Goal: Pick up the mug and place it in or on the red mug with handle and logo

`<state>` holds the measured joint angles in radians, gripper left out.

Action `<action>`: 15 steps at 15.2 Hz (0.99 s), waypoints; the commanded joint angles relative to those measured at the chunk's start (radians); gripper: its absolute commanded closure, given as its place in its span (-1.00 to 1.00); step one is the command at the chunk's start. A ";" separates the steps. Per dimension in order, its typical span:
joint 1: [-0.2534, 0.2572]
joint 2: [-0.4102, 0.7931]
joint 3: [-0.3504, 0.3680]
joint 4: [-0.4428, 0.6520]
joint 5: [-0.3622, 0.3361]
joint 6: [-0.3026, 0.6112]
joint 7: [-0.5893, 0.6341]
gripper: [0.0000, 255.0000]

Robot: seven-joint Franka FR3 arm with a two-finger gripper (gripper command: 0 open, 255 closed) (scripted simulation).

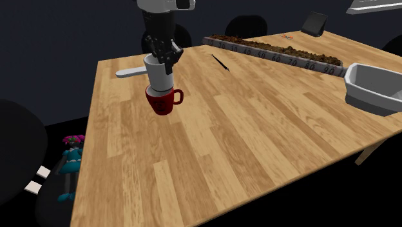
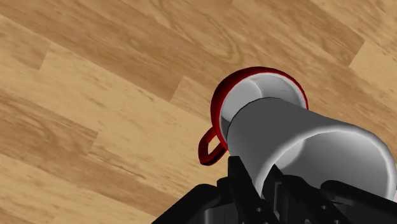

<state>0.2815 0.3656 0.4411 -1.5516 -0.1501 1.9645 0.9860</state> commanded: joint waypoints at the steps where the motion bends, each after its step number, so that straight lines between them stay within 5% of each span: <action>1: 0.002 0.004 0.000 0.000 -0.002 0.004 0.002 1.00; 7: 0.002 0.004 0.000 0.000 -0.002 0.004 0.002 1.00; 8: 0.002 0.004 0.000 0.000 -0.002 0.005 0.002 -1.00; 15: 0.001 -0.013 0.004 0.045 0.007 -0.055 -0.004 -1.00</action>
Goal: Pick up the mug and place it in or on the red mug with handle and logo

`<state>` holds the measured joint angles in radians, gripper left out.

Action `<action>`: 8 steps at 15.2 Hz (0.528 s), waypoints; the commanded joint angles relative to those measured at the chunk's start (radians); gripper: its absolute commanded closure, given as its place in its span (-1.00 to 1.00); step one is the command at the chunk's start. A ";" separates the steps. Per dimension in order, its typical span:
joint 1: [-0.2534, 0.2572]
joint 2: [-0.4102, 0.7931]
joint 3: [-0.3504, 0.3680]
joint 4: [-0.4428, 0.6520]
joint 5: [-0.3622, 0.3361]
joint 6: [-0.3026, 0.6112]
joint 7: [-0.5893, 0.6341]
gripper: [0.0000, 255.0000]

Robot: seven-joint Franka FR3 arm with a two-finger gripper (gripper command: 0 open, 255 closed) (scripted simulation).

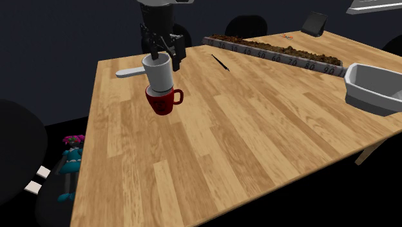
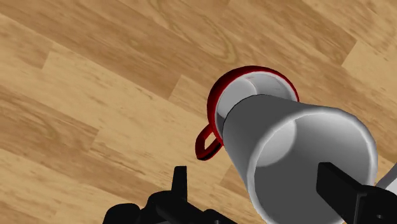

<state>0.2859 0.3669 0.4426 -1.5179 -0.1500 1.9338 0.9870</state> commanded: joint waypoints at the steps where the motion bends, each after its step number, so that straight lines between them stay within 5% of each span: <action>1: -0.003 -0.020 0.004 0.036 0.010 -0.055 -0.007 -1.00; 8: -0.003 -0.024 0.005 0.058 0.012 -0.080 -0.009 -1.00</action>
<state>0.2832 0.3431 0.4471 -1.4607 -0.1378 1.8547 0.9777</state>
